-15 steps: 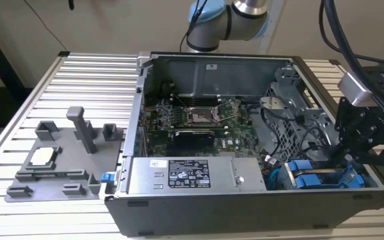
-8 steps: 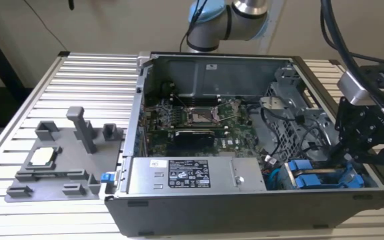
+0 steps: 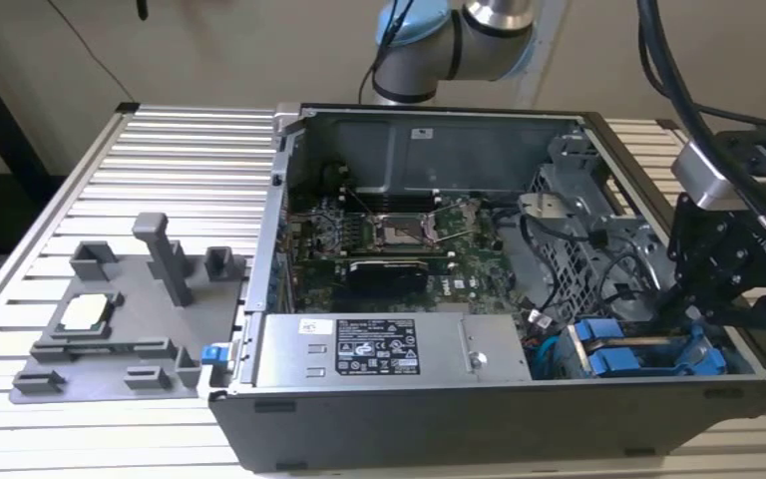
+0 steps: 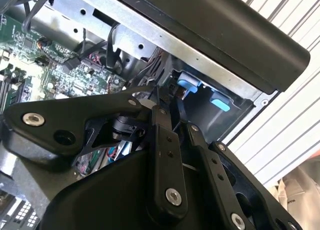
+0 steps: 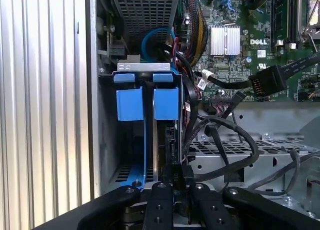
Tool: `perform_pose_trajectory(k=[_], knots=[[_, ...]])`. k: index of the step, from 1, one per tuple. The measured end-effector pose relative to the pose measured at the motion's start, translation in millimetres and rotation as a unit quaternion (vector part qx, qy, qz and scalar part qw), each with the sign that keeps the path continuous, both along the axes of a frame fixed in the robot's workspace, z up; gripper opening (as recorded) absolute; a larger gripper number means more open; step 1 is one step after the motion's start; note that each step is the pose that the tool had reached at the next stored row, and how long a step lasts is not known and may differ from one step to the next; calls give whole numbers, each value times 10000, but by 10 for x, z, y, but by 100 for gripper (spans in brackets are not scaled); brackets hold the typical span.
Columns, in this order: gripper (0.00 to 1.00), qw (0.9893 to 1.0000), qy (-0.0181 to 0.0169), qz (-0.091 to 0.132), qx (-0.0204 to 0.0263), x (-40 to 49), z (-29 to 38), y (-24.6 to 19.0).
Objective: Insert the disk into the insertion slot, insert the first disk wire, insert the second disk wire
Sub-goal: 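Insert the first disk wire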
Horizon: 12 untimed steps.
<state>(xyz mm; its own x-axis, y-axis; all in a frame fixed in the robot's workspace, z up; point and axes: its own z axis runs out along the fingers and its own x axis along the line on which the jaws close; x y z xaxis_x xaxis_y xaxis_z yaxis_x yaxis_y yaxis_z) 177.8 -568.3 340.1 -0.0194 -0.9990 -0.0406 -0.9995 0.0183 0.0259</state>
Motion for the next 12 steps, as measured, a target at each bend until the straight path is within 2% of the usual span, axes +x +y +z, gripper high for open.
perform_pose_trajectory(k=[2, 8, 12], knots=[[19, 10000, 0, 0, -3, 0, -14, 0], [19, 10000, 0, 0, -60, 0, -56, -1], [20, 10000, 1, 0, -58, 0, -66, -1]])
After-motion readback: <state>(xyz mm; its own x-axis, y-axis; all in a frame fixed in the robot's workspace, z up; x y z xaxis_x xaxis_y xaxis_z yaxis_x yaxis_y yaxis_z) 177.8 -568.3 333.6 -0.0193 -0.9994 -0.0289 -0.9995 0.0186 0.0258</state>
